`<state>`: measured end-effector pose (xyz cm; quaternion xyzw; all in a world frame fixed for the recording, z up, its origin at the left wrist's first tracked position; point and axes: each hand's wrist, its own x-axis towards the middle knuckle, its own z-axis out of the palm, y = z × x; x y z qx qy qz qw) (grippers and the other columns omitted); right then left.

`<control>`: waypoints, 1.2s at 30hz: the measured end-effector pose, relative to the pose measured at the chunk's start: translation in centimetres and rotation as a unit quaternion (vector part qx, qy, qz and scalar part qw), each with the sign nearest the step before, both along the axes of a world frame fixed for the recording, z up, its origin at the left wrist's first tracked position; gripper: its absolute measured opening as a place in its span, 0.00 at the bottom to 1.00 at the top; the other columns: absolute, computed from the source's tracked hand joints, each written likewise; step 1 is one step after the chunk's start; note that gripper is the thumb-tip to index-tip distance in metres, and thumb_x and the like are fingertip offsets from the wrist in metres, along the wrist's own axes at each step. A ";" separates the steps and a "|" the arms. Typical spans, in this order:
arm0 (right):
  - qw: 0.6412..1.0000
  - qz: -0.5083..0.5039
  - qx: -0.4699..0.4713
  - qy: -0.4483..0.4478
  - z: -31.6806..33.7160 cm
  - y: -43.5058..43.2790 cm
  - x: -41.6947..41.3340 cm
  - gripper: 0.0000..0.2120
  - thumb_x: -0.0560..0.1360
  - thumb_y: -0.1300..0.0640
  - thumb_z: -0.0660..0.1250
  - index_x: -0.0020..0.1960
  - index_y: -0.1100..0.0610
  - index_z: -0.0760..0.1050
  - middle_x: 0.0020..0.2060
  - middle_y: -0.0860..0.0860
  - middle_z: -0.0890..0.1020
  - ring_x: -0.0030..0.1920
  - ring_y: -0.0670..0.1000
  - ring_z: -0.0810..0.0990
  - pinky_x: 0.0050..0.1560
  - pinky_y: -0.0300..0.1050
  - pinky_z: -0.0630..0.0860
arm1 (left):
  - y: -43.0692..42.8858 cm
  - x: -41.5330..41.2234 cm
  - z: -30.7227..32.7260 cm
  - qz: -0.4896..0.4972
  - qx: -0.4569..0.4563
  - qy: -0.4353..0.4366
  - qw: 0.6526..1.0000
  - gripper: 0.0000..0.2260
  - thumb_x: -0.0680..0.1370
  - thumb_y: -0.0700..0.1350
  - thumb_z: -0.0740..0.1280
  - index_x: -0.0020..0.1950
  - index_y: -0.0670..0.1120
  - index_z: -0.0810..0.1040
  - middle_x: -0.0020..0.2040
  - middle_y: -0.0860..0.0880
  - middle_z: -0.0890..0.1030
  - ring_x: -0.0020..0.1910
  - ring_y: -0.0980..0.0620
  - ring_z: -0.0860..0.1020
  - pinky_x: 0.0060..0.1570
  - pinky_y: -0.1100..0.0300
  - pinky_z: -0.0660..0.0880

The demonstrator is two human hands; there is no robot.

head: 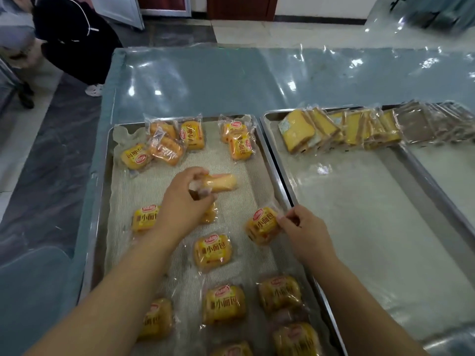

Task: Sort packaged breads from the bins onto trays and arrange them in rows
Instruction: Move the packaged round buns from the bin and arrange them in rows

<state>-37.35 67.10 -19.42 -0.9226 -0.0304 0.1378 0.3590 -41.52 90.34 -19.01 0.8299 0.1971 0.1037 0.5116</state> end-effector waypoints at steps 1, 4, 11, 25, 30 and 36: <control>1.000 0.013 -0.020 0.003 0.0 0.0 -0.6 0.09 0.77 0.50 0.65 0.41 0.54 0.73 0.35 0.48 0.77 0.35 0.47 0.75 0.34 0.41 0.70 | -0.2 -0.7 0.0 -0.013 -0.019 -0.002 1.000 0.19 0.70 0.42 0.74 0.56 0.58 0.73 0.58 0.55 0.73 0.54 0.52 0.76 0.48 0.60 0.75; 0.989 0.074 -0.125 0.003 0.0 0.0 -1.7 0.10 0.78 0.47 0.63 0.44 0.53 0.74 0.38 0.48 0.79 0.39 0.49 0.77 0.39 0.46 0.76 | -1.3 -2.8 0.0 -0.040 -0.068 -0.001 0.997 0.17 0.68 0.48 0.76 0.52 0.59 0.74 0.58 0.55 0.73 0.51 0.56 0.77 0.48 0.57 0.78; 0.975 0.096 -0.198 -0.009 0.7 -1.2 -2.3 0.14 0.74 0.44 0.67 0.54 0.52 0.72 0.47 0.47 0.75 0.46 0.49 0.76 0.46 0.46 0.77 | -3.0 -4.9 -0.5 -0.051 -0.062 -0.013 0.997 0.08 0.73 0.45 0.71 0.46 0.58 0.77 0.58 0.61 0.73 0.58 0.62 0.73 0.58 0.54 0.76; 0.983 0.150 0.069 0.075 2.3 1.5 -0.6 0.11 0.77 0.49 0.66 0.58 0.50 0.76 0.45 0.45 0.80 0.45 0.47 0.80 0.47 0.45 0.78 | -4.7 -5.7 0.3 0.023 -0.181 -0.008 0.983 0.06 0.74 0.45 0.70 0.49 0.52 0.77 0.48 0.50 0.81 0.48 0.53 0.80 0.47 0.58 0.78; 0.976 0.099 0.181 0.066 2.7 1.7 1.4 0.17 0.75 0.56 0.70 0.63 0.54 0.74 0.51 0.49 0.80 0.46 0.49 0.82 0.49 0.46 0.81 | -4.5 -4.9 0.2 -0.005 -0.218 0.006 0.976 0.14 0.73 0.39 0.71 0.53 0.56 0.77 0.45 0.49 0.80 0.47 0.47 0.80 0.49 0.55 0.80; 0.955 0.084 0.238 0.155 1.3 2.7 2.6 0.34 0.67 0.39 0.72 0.68 0.53 0.71 0.57 0.52 0.81 0.54 0.52 0.82 0.58 0.56 0.77 | -4.9 -3.6 0.6 -0.017 -0.137 0.009 0.990 0.12 0.73 0.39 0.72 0.49 0.57 0.79 0.46 0.54 0.81 0.47 0.55 0.80 0.44 0.63 0.77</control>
